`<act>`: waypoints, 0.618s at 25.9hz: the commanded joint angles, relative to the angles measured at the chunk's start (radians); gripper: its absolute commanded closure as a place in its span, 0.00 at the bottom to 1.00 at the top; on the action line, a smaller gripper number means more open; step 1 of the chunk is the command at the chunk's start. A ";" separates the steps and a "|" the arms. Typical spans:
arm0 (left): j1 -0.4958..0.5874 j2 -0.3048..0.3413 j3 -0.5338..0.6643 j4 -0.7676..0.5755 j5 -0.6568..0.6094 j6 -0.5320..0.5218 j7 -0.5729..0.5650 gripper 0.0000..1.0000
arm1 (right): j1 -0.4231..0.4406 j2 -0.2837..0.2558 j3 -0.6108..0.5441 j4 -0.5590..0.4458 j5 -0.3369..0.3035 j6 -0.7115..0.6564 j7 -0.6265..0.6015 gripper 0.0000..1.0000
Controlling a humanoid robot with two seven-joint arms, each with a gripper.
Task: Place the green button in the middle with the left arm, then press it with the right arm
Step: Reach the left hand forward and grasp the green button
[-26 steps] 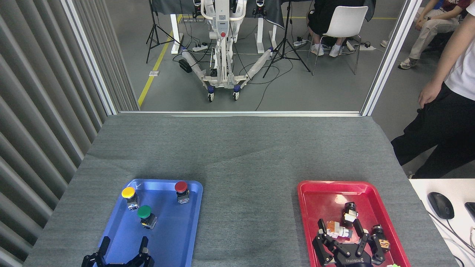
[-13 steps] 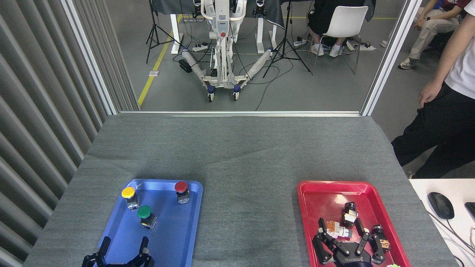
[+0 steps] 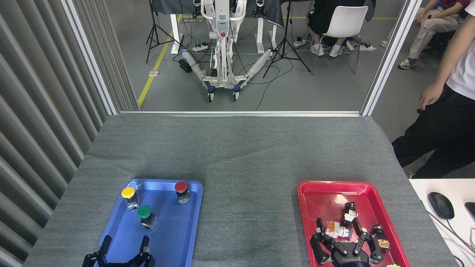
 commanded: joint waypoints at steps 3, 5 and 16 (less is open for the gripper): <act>-0.036 -0.005 0.001 0.048 -0.004 -0.059 0.003 0.00 | 0.000 0.011 0.001 0.000 0.003 -0.006 -0.001 0.00; -0.050 -0.009 0.001 0.085 -0.006 -0.059 0.003 0.00 | 0.000 0.015 0.001 0.000 0.003 -0.007 -0.001 0.00; -0.119 0.003 0.001 0.145 -0.007 -0.051 -0.005 0.01 | -0.002 0.018 0.001 0.002 0.003 -0.006 -0.001 0.00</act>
